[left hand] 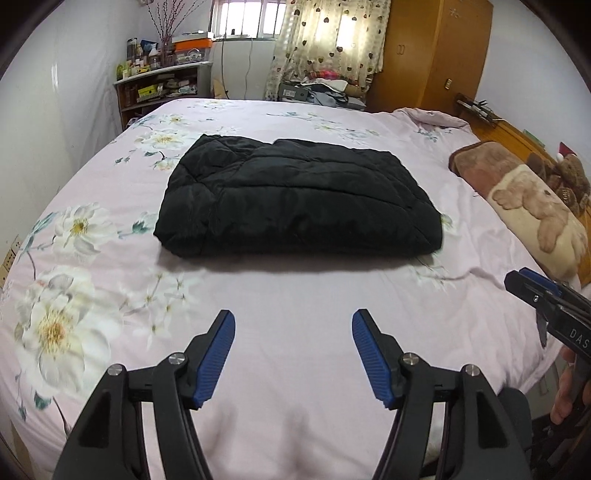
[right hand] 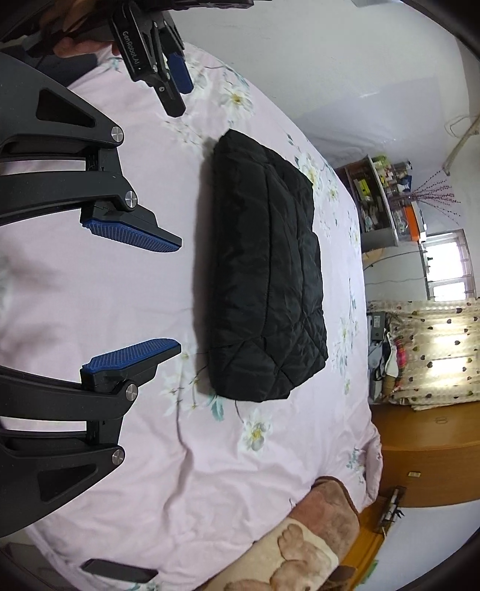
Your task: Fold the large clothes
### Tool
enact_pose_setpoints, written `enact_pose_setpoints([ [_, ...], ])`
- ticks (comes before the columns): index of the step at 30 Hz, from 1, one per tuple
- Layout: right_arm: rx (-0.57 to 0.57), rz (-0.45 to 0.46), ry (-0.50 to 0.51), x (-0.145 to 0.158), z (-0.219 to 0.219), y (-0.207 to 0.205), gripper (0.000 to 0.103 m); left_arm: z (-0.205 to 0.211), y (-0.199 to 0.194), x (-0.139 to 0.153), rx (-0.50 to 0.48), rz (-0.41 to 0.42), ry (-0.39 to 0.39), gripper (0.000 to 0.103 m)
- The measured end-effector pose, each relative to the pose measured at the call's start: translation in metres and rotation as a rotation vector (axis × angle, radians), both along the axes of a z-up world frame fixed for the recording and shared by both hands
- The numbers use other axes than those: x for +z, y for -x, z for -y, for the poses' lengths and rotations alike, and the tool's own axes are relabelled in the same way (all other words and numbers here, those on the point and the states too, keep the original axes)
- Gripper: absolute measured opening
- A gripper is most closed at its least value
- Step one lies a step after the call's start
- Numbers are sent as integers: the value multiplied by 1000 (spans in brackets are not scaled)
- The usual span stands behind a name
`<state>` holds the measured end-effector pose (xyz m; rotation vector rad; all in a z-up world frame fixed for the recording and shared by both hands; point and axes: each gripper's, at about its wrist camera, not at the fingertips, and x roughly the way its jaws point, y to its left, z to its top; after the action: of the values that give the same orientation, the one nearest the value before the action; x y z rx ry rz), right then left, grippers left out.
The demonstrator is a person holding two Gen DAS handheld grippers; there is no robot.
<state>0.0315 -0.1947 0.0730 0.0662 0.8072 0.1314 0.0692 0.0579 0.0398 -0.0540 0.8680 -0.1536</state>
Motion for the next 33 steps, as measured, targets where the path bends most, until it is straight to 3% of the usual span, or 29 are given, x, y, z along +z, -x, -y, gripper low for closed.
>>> enact_pose_setpoints([
  [9,9,25,23,10,-10,41,50,-1,35,0,1,-5,17,68],
  [33,40,16,26,5,-21,50,50,2,42,4,17,-8,28,68],
])
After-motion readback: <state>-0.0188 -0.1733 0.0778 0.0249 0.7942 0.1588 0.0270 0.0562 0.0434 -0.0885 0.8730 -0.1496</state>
